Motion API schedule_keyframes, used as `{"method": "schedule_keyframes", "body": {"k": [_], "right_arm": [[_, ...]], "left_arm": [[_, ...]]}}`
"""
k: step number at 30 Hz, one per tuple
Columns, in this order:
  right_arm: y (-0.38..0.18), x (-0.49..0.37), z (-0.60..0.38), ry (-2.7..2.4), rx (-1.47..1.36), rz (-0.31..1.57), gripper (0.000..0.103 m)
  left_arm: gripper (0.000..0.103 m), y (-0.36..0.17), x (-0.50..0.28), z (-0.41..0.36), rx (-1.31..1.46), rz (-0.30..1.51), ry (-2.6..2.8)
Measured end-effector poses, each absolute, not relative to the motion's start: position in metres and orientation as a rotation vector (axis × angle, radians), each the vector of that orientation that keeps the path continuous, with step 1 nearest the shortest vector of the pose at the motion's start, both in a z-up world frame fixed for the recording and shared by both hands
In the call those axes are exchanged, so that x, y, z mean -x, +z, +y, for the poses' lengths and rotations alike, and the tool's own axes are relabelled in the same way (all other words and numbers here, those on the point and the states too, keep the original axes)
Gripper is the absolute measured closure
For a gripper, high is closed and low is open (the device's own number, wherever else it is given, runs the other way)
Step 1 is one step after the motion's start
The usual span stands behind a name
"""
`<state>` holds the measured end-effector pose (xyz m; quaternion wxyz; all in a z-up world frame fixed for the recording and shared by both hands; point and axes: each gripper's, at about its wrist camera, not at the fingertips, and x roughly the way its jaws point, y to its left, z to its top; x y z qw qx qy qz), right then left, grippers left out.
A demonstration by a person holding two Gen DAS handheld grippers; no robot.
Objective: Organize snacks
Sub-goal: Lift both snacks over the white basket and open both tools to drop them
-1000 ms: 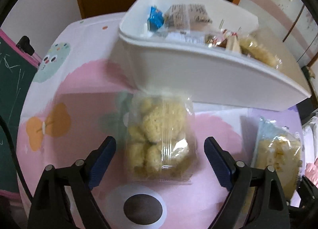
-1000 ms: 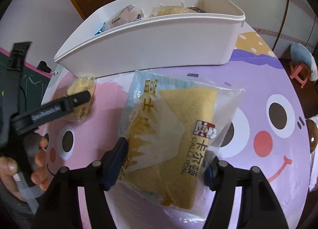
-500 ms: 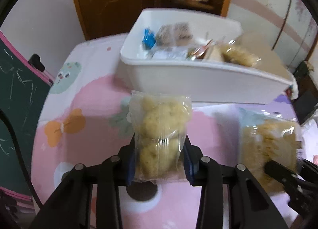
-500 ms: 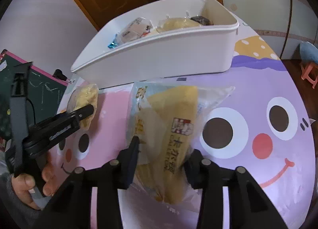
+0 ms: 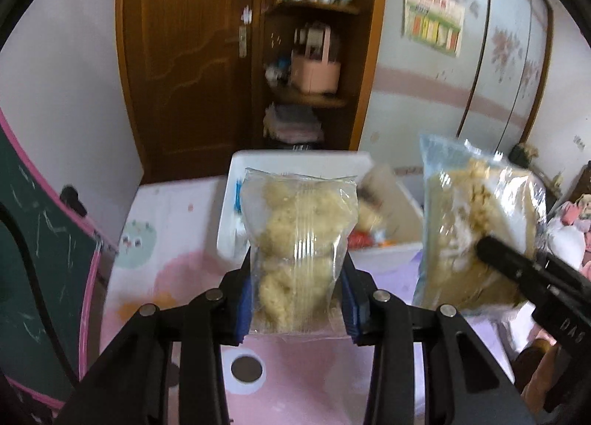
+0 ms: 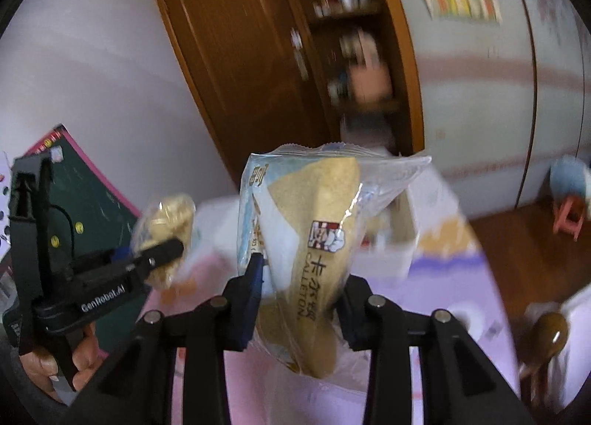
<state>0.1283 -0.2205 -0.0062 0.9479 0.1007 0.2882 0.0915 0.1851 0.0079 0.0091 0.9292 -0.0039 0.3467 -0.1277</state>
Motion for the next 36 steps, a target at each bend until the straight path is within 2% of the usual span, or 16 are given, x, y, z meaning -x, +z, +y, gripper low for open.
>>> {"method": "schedule_keyframes", "body": {"k": [8, 16, 28, 36], "right_arm": [[0.069, -0.149, -0.216, 0.139, -0.072, 0.394, 0.067], [0.107, -0.199, -0.215, 0.083, -0.026, 0.334, 0.067], [0.072, -0.26, -0.212, 0.071, -0.043, 0.458, 0.067], [0.042, -0.29, -0.212, 0.063, -0.07, 0.535, 0.067]], "left_arm": [[0.066, 0.08, -0.206, -0.006, -0.026, 0.585, -0.229], [0.065, 0.115, -0.241, -0.03, -0.069, 0.518, -0.193], [0.065, 0.086, -0.308, -0.042, -0.052, 0.566, -0.142], [0.066, 0.048, -0.347, -0.044, -0.046, 0.616, -0.104]]}}
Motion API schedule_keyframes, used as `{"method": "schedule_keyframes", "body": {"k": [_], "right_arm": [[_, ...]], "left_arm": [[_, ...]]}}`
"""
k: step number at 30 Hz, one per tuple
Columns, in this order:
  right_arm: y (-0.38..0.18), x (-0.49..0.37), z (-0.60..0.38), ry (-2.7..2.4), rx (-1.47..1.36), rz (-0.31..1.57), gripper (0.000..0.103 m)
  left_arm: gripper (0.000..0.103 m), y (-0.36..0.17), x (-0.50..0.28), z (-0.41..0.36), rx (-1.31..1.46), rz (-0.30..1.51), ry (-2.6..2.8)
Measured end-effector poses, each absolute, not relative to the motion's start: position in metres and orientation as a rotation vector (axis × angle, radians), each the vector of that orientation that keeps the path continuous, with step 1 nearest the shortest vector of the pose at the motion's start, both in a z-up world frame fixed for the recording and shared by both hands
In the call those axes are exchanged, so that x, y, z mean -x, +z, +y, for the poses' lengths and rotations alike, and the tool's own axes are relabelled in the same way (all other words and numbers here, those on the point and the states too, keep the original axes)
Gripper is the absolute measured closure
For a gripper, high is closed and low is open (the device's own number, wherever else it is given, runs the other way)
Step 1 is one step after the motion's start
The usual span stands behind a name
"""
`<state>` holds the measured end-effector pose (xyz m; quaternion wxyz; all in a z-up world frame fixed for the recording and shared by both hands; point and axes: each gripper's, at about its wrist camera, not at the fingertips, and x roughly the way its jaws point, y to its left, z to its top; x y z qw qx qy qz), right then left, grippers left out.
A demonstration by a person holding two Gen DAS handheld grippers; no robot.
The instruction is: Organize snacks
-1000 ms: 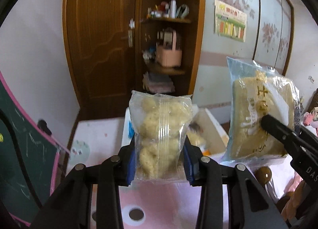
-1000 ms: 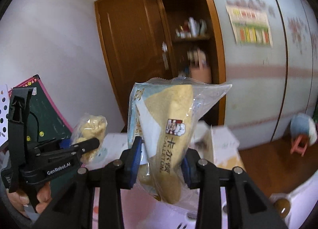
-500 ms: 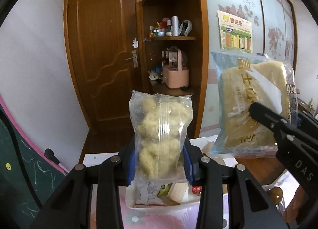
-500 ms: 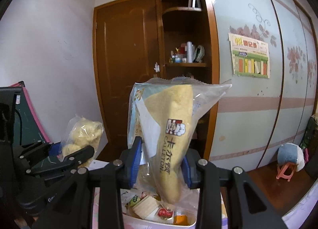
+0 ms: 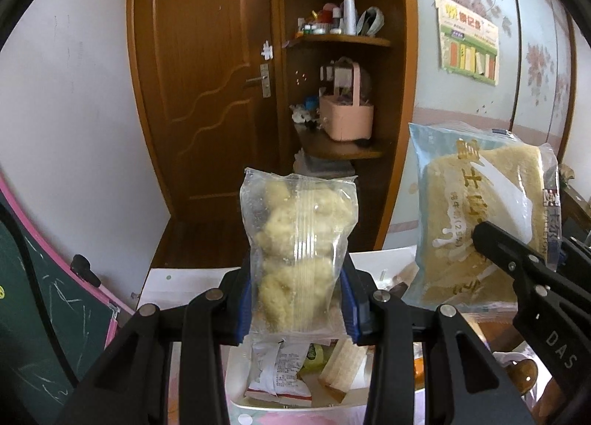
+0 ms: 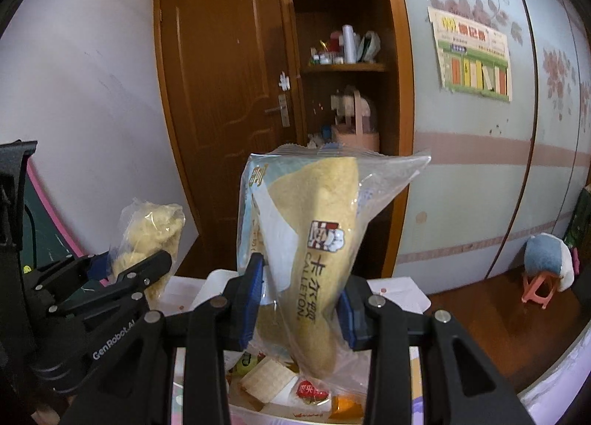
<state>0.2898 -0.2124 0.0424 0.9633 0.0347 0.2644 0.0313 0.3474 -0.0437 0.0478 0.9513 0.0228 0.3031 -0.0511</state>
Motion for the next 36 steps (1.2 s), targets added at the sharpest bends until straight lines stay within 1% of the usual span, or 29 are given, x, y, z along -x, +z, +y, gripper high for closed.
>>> {"method": "schedule_keyframes", "body": {"k": [5, 7, 8, 9, 10, 11, 12, 13, 18, 25, 31, 36], "right_arm": [[0.018, -0.308, -0.214, 0.058, -0.088, 0.599, 0.067], [0.01, -0.313, -0.214, 0.063, -0.097, 0.632, 0.066], [0.003, -0.318, -0.214, 0.082, -0.112, 0.666, 0.063], [-0.003, -0.32, -0.215, 0.098, -0.129, 0.698, 0.061], [-0.011, -0.326, -0.216, 0.109, -0.149, 0.743, 0.059], [-0.017, -0.329, -0.217, 0.111, -0.157, 0.772, 0.055], [-0.022, -0.33, -0.218, 0.102, -0.156, 0.792, 0.052], [-0.024, -0.331, -0.218, 0.096, -0.154, 0.798, 0.052], [-0.027, -0.327, -0.219, 0.082, -0.145, 0.81, 0.05], [-0.016, -0.319, -0.216, 0.072, -0.13, 0.795, 0.049], [0.005, -0.299, -0.21, 0.071, -0.101, 0.772, 0.049], [0.035, -0.267, -0.207, 0.074, -0.079, 0.728, 0.049]], "left_arm": [[0.065, 0.021, -0.369, -0.044, -0.034, 0.665, -0.09], [0.058, 0.01, -0.374, -0.042, -0.024, 0.696, -0.091], [0.041, 0.003, -0.378, -0.041, -0.019, 0.713, -0.102], [0.02, 0.0, -0.379, -0.041, -0.021, 0.712, -0.093], [0.011, -0.003, -0.379, -0.041, -0.027, 0.706, -0.078], [0.008, -0.006, -0.377, -0.041, -0.045, 0.69, -0.047], [0.008, -0.008, -0.376, -0.042, -0.062, 0.68, -0.041], [0.007, -0.011, -0.376, -0.043, -0.079, 0.68, -0.047], [0.007, -0.02, -0.378, -0.045, -0.103, 0.731, -0.084], [0.007, -0.014, -0.367, -0.041, -0.074, 0.762, -0.103], [0.007, 0.007, -0.344, -0.038, -0.079, 0.76, -0.091], [0.005, 0.041, -0.31, -0.032, -0.072, 0.72, -0.081]]}}
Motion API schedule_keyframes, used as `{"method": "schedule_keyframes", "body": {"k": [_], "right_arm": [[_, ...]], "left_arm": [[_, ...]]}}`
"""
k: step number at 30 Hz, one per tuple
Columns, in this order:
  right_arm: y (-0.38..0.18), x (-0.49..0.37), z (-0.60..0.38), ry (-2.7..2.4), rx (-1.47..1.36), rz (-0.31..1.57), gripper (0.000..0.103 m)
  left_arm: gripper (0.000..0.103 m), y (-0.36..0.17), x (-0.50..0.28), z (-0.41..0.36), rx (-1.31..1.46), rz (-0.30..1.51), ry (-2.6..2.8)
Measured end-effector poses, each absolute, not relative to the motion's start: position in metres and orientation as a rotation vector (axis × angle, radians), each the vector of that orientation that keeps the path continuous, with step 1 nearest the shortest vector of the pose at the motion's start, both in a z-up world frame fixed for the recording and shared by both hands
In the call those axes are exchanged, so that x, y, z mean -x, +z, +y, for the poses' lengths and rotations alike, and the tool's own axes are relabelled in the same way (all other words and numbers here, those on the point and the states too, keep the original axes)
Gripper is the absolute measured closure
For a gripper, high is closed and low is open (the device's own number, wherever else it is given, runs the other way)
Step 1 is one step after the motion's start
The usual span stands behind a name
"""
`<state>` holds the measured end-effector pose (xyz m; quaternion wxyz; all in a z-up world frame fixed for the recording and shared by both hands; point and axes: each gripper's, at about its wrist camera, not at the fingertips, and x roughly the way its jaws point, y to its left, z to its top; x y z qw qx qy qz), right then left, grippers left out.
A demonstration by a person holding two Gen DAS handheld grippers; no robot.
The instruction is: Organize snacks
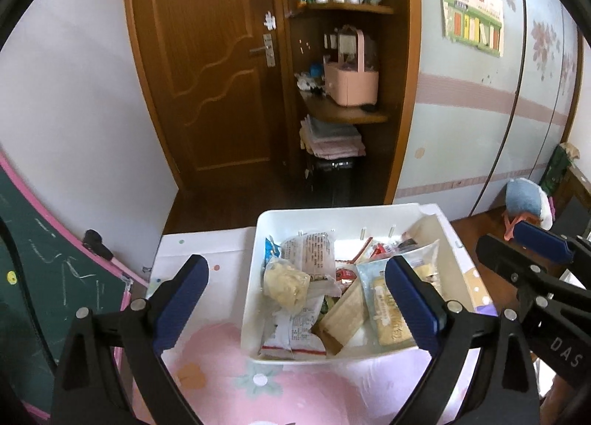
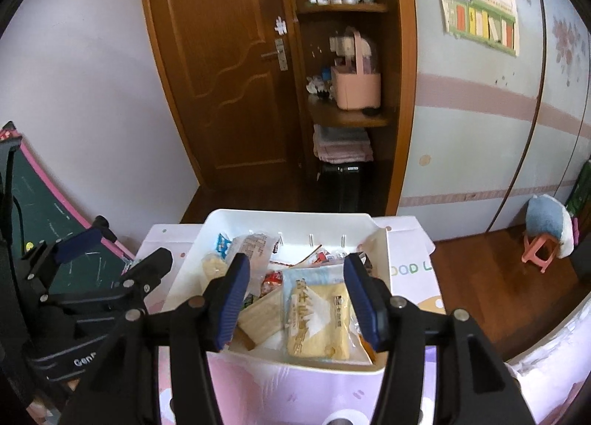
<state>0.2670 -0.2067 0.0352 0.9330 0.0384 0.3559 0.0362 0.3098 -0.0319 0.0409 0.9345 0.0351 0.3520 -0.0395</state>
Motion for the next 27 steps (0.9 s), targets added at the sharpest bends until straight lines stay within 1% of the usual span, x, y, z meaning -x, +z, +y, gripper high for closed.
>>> {"method": "schedule_keyframes", "body": {"k": [1, 2, 5, 9, 10, 15, 20, 27], "right_arm": [[0.042, -0.259, -0.205, 0.074, -0.071, 0.72, 0.049], [0.049, -0.251, -0.205, 0.074, -0.065, 0.711, 0.049], [0.069, -0.223, -0.202, 0.084, -0.051, 0.682, 0.049], [0.087, -0.185, -0.196, 0.079, -0.028, 0.652, 0.037], [0.09, -0.175, -0.194, 0.079, -0.02, 0.645, 0.036], [0.099, -0.126, -0.183, 0.092, 0.008, 0.643, 0.035], [0.096, -0.083, -0.178, 0.086, 0.012, 0.66, 0.035], [0.081, -0.037, -0.168, 0.138, -0.017, 0.706, 0.035]], "left_arm": [[0.004, 0.047, -0.304, -0.03, -0.068, 0.715, -0.077], [0.001, 0.055, -0.294, -0.028, -0.064, 0.707, -0.069], [0.0, 0.072, -0.267, -0.023, -0.06, 0.69, -0.057], [0.0, 0.087, -0.228, -0.016, -0.058, 0.688, -0.047], [0.0, 0.09, -0.217, -0.014, -0.061, 0.687, -0.041], [0.0, 0.1, -0.156, -0.002, -0.032, 0.667, -0.022], [0.0, 0.104, -0.1, 0.008, -0.001, 0.655, -0.022], [0.0, 0.086, -0.039, 0.012, -0.024, 0.725, -0.007]]}}
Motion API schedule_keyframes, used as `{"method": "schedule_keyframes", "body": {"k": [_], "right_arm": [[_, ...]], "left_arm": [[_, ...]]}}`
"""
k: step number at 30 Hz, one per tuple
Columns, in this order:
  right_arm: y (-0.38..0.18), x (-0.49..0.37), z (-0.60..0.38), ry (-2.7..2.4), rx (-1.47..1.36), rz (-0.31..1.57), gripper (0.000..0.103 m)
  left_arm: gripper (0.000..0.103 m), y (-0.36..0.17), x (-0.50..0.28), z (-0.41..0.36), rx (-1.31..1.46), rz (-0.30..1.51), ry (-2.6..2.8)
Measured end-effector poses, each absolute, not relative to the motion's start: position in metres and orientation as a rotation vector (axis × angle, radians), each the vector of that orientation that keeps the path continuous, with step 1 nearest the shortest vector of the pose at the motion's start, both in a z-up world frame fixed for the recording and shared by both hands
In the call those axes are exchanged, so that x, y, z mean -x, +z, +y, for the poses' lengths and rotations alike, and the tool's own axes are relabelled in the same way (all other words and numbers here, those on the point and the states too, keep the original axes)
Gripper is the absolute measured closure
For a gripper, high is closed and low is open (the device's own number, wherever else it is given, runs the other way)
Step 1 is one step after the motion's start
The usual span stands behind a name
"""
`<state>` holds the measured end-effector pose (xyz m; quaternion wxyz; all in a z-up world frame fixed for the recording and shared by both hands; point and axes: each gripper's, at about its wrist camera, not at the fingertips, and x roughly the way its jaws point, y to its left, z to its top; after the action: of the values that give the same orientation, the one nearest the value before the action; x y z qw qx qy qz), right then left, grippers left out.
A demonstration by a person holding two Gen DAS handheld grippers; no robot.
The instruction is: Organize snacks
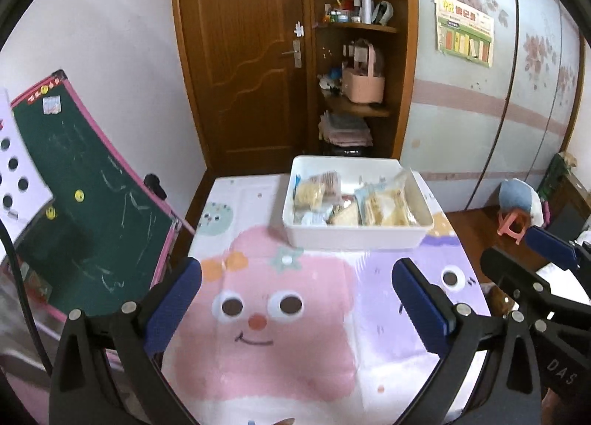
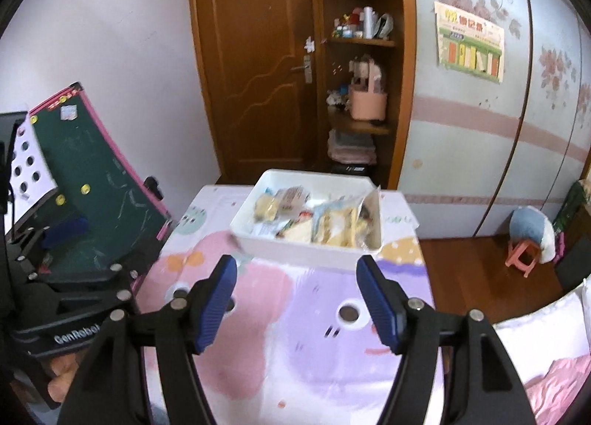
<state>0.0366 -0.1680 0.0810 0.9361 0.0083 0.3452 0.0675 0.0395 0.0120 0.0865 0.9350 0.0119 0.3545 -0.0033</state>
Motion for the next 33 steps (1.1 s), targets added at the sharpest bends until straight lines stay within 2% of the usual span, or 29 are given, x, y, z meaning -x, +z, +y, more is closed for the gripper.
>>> {"method": "schedule_keyframes", "body": {"k": [7, 15, 17, 33], "right_arm": [[0.062, 0.005, -0.159, 0.137, -0.044, 0.714, 0.035], [0.029, 0.024, -0.158, 0.11, -0.098, 0.811, 0.033], [0.025, 0.027, -0.159, 0.104, -0.108, 0.825, 0.028], [0.026, 0.028, -0.155, 0.09, -0.06, 0.791, 0.027]], "left_arm": [[0.0, 0.074, 0.003, 0.027, 0.033, 0.751, 0.009], [0.0, 0.046, 0.026, 0.032, 0.05, 0.841, 0.025], [0.0, 0.042, 0.026, 0.03, 0.038, 0.848, 0.031], [0.0, 0.032, 0.017, 0.03, 0.012, 0.865, 0.055]]}}
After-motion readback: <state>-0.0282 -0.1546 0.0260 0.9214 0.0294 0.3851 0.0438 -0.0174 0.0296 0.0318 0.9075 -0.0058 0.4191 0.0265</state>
